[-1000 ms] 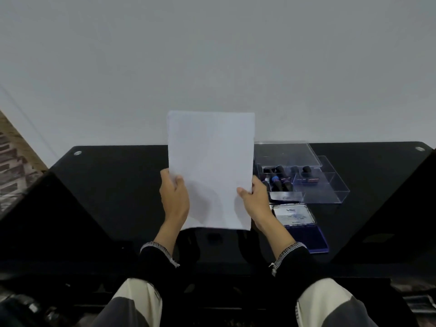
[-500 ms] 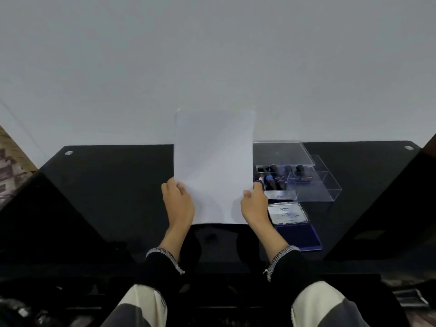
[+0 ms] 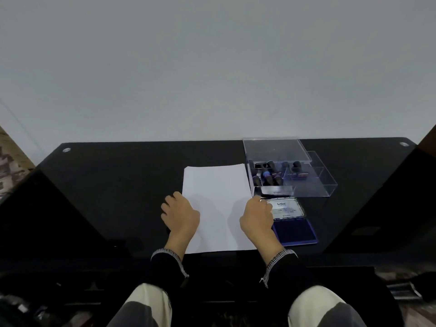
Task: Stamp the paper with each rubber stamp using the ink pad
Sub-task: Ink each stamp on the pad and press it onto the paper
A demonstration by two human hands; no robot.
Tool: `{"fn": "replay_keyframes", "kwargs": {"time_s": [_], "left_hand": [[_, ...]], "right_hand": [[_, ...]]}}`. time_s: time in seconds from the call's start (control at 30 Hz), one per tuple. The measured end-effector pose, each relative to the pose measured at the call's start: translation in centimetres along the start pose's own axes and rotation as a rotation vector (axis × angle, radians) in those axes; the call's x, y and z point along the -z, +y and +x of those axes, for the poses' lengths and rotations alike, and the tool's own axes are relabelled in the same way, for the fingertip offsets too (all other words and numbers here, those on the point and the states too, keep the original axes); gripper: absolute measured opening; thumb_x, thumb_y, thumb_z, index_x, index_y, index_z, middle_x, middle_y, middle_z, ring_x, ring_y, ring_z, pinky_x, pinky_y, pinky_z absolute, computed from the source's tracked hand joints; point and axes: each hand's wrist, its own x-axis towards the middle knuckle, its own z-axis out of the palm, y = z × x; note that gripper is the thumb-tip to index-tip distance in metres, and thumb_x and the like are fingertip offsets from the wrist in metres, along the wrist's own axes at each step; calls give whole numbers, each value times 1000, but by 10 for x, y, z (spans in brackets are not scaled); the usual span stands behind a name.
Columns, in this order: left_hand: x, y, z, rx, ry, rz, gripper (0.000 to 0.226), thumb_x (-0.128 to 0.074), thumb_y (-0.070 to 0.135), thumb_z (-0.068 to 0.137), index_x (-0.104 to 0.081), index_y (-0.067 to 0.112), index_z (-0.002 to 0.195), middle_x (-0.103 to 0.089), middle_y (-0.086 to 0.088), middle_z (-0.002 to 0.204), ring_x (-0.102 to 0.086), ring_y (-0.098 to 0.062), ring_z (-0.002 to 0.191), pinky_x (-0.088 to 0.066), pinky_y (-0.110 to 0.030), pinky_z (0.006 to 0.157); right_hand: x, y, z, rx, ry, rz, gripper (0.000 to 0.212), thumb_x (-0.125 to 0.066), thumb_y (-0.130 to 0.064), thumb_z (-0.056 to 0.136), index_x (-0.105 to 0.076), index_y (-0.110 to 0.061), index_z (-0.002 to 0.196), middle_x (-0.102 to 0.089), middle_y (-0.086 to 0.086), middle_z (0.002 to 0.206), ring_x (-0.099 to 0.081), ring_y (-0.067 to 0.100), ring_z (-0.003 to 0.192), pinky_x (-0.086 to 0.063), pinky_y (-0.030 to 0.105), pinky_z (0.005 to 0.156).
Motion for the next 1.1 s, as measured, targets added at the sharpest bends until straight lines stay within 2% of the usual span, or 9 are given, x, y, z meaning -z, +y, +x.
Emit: {"fn": "replay_keyframes", "kwargs": {"time_s": [0.13, 0.2, 0.27, 0.37, 0.53, 0.67, 0.8, 0.97, 1.1], "left_hand": [[-8, 12, 6, -249, 38, -26, 49, -58, 2, 83, -45, 17, 128, -36, -6, 136, -39, -26, 115, -36, -30, 88], [-15, 18, 9, -428, 11, -139, 40, -54, 0, 87, -53, 18, 122, -42, -2, 136, -41, -23, 115, -38, -28, 87], [-24, 22, 12, -546, 16, -181, 27, -54, 14, 93, -56, 21, 120, -47, 2, 136, -42, -19, 120, -37, -28, 94], [-40, 22, 18, -557, -24, -131, 39, -53, 40, 95, -53, 24, 130, -45, 3, 143, -37, -17, 133, -26, -33, 111], [-60, 12, 22, -610, 40, -78, 59, -36, 60, 90, -52, 23, 132, -47, 1, 143, -37, -21, 135, -25, -41, 115], [-68, 11, 25, -626, 94, -88, 64, -28, 62, 86, -54, 23, 129, -50, 2, 140, -40, -21, 133, -28, -42, 114], [-70, 11, 25, -616, 98, -72, 66, -26, 62, 85, -55, 23, 130, -48, 3, 141, -40, -20, 133, -24, -40, 115], [-68, 13, 25, -610, 58, -61, 68, -23, 63, 85, -52, 24, 133, -45, 3, 145, -35, -20, 137, -21, -40, 117], [-67, 13, 24, -609, 64, -75, 65, -26, 61, 85, -55, 23, 129, -48, 3, 141, -39, -20, 133, -24, -40, 115]], "right_hand": [[8, -1, 4, 111, 139, -4, 47, -62, -5, 86, -39, -4, 127, -45, 15, 130, -43, 28, 120, -45, 31, 91], [15, 0, 13, 184, 206, 154, 35, -54, -3, 89, -47, -4, 123, -52, 14, 122, -48, 27, 114, -47, 33, 87], [27, 3, 26, 224, 281, 313, 20, -50, -3, 91, -55, -4, 110, -59, 13, 108, -54, 28, 102, -51, 37, 79], [42, 14, 49, 219, 340, 406, 10, -49, -5, 92, -58, -5, 96, -62, 12, 96, -58, 26, 89, -52, 39, 73], [63, 31, 87, 72, 269, 185, 15, -56, -12, 93, -64, -2, 98, -64, 16, 103, -59, 32, 100, -50, 38, 78], [78, 31, 102, -59, 149, -106, 31, -59, -14, 91, -54, -6, 121, -59, 14, 123, -53, 32, 117, -40, 41, 97], [76, 24, 111, -74, 104, -233, 32, -56, -15, 92, -52, -9, 123, -58, 10, 124, -57, 28, 115, -37, 37, 96], [69, 23, 112, -113, 27, -223, 34, -52, -14, 92, -51, -7, 126, -56, 11, 126, -55, 29, 116, -40, 36, 91], [68, 24, 110, -128, 88, -76, 34, -58, -15, 91, -52, -6, 123, -57, 13, 124, -57, 31, 114, -44, 39, 91]]}}
